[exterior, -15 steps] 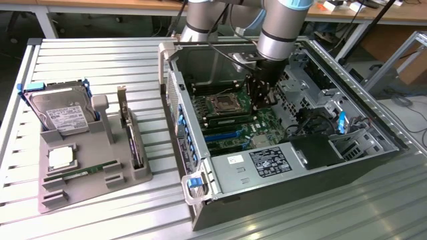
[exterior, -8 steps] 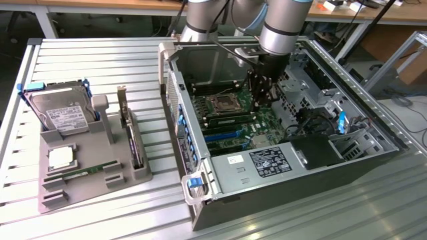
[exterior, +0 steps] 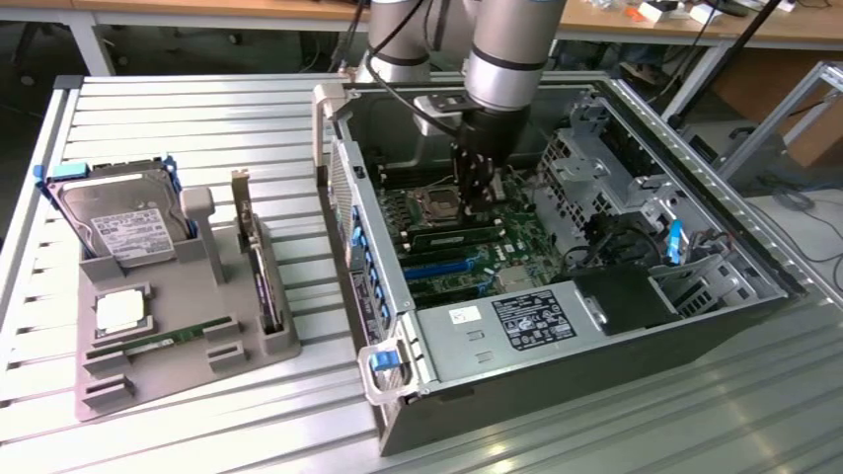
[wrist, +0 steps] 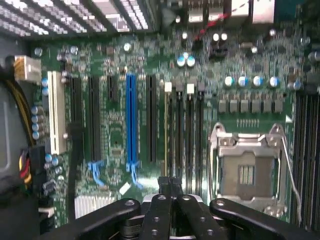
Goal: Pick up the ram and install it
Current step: 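Press down the ram until it locks into place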
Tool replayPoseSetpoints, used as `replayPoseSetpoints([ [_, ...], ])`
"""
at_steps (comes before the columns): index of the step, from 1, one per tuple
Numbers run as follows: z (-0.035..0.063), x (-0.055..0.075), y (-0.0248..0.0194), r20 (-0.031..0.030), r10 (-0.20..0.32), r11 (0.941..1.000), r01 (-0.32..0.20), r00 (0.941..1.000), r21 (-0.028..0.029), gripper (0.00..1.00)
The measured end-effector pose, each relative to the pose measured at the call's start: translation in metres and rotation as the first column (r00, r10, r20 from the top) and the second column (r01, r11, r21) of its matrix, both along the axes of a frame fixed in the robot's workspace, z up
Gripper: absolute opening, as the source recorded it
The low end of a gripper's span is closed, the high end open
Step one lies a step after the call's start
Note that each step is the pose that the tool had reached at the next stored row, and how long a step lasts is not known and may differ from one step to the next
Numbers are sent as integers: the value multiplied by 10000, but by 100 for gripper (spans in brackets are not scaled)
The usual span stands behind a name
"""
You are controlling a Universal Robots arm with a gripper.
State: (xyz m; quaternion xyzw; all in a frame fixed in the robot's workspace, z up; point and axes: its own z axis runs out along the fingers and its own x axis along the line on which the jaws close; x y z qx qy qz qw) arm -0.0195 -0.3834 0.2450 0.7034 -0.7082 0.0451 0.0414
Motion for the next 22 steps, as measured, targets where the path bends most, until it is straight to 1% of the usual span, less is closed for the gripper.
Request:
replayPoseSetpoints([
  [2,-2,-141,-1,7,-2,10000,2,10000,1,11],
  [7,-16,-287,-7,8,-2,10000,2,10000,3,11],
  [9,-28,-316,-11,9,-1,10000,1,10000,4,11],
  [11,-48,-391,-19,8,-2,10000,2,10000,1,11],
  [19,-94,-539,-41,8,-1,10000,1,10000,1,11],
  [22,-135,-547,-45,6,-1,10000,1,10000,-2,11],
])
